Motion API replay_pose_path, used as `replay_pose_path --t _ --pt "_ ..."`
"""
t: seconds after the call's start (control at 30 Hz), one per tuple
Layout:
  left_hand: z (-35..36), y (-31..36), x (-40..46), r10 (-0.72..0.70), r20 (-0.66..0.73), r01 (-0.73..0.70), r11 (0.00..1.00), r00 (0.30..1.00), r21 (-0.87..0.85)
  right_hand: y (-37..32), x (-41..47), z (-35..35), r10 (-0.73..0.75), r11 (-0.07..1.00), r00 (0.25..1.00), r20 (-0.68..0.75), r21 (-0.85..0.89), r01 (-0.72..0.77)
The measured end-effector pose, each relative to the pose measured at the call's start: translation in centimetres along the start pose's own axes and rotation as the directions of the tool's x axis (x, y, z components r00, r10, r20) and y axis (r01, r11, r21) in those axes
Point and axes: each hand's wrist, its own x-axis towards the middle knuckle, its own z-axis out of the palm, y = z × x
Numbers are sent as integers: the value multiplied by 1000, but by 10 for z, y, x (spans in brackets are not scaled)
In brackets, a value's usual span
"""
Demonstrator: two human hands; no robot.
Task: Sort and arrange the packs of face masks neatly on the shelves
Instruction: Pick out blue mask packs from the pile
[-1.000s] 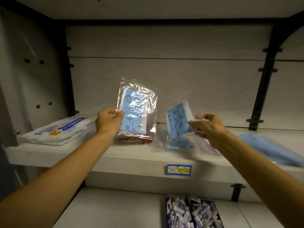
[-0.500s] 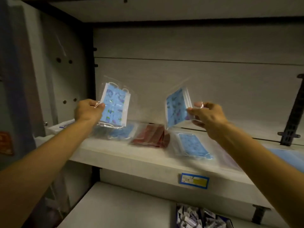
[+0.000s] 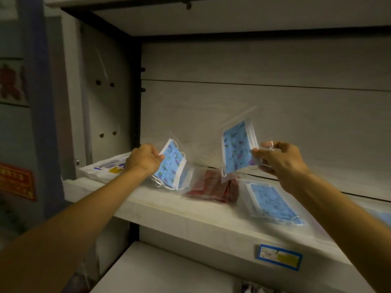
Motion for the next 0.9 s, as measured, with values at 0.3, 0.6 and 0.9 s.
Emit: replay_pose_path --t 0.3,0.6,0.9 --pt "7 -17 32 132 93 -158 909 987 386 2 1 42 10 1000 999 -53 -10 -10" --pt "-24 -50 62 300 35 -300 925 953 233 8 4 119 28 999 999 -38 41 -26" --pt "-41 -78 75 426 12 -415 874 904 253 42 14 178 117 986 990 -80 -110 -126"
